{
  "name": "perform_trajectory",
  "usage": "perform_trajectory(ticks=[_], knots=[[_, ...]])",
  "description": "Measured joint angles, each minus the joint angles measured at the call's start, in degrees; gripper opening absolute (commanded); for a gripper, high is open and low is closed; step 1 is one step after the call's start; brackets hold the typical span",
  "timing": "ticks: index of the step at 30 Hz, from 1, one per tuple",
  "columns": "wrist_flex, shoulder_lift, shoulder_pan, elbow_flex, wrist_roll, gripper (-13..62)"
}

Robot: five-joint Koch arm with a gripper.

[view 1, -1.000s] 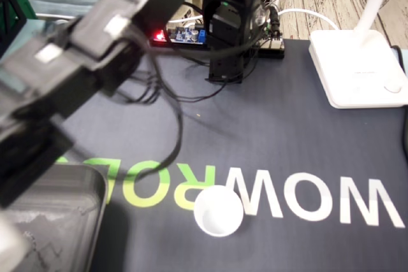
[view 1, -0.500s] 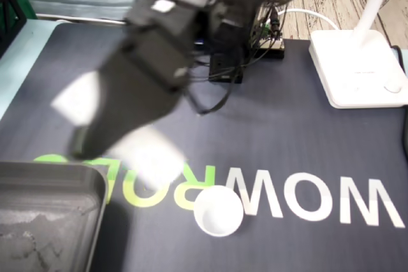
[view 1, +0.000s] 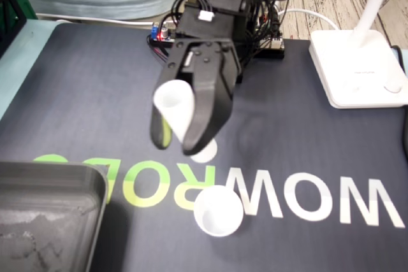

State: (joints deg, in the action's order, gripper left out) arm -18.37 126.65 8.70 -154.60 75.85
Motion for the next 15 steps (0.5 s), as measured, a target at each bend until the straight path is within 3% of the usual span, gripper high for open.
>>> perform_trajectory(ticks=[15], knots=[[0.0, 2.5, -10.3, -5.2, 18.9, 5.9]])
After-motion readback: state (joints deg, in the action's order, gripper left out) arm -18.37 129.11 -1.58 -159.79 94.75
